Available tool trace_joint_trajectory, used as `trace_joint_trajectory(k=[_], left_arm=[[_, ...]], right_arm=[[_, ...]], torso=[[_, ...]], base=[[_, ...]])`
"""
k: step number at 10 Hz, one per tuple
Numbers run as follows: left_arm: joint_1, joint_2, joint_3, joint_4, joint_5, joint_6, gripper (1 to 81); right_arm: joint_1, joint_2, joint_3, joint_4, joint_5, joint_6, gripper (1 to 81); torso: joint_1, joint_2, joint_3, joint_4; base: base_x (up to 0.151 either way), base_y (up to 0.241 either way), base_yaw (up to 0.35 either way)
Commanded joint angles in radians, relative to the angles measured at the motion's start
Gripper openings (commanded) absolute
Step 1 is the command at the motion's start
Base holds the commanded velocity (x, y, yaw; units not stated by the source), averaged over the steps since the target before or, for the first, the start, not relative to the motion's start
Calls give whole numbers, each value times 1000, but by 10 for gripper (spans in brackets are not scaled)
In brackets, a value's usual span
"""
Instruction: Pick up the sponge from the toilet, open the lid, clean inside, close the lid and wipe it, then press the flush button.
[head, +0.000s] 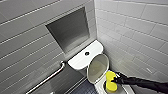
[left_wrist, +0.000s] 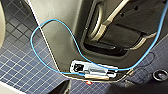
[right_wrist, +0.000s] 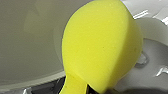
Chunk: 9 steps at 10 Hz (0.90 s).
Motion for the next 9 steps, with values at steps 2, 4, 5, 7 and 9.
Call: trace_joint_trajectory(k=[2, 4, 5, 7, 9], left_arm=[[22, -10, -6, -1, 87, 2, 811], [22, -13, -6, -8, 88, 2, 811], [22, -14, -6, -8, 87, 2, 811], [22, -13, -6, -8, 88, 2, 811], [22, -17, -6, -10, 102, 2, 811]], right_arm=[[90, 97, -122, -69, 113, -9, 10], [103, 172, -226, -84, 131, -9, 10], [88, 211, -272, -84, 137, -6, 10], [56, 301, -378, -63, 174, 15, 10], [18, 365, -473, -31, 180, 109, 10]], torso=[[0, 0, 0, 0], [0, 0, 0, 0], [0, 0, 0, 0], [0, 0, 0, 0], [0, 0, 0, 0]], base=[[0, 0, 0], [0, 0, 0], [0, 0, 0], [0, 0, 0], [0, 0, 0]])
